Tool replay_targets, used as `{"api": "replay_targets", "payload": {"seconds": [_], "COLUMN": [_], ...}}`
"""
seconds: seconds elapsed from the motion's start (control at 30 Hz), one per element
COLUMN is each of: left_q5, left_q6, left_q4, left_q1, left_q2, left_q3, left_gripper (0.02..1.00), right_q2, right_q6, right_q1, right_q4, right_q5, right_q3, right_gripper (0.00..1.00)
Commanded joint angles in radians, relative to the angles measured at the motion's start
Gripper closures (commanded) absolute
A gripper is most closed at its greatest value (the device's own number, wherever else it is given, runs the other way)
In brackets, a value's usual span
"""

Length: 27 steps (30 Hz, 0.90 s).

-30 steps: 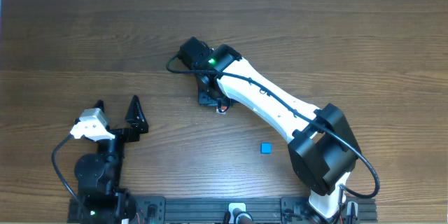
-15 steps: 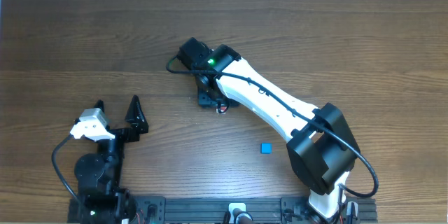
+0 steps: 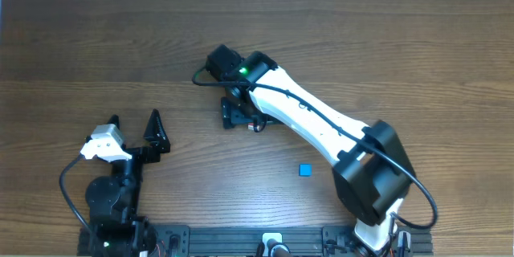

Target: Stack Cubes

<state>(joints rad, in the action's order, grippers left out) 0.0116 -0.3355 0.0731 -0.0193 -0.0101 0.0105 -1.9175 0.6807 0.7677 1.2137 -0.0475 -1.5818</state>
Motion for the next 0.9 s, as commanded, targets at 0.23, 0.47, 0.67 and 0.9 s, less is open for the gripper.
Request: {"api": "replay_targets", "payload": {"seconds": [0.23,0.47,0.67,0.9], "left_q5": [0.007,0.007,0.007,0.007], "left_q6": [0.014,0.014,0.014,0.014], "left_q4": [0.003,0.003,0.003,0.003], "left_q1": [-0.005,-0.005,-0.005,-0.005], "left_q2": [0.007,0.007,0.007,0.007], "left_q3": [-0.005,-0.005,-0.005,-0.005], "left_gripper": [0.018,0.018,0.018,0.018], "right_q2": [0.266,0.436,0.511,0.510], "right_q6": [-0.061,0.024,0.044,0.029], "right_q1": [0.064,0.050,-0.003,-0.050], "right_q4": [0.095,0.012,-0.156,-0.278], "right_q5": [0.001,0.002,0.061,0.062], "right_q3": [0.075,0.386,0.639,0.770], "right_gripper": [0.009,0.009,0.009,0.009]}}
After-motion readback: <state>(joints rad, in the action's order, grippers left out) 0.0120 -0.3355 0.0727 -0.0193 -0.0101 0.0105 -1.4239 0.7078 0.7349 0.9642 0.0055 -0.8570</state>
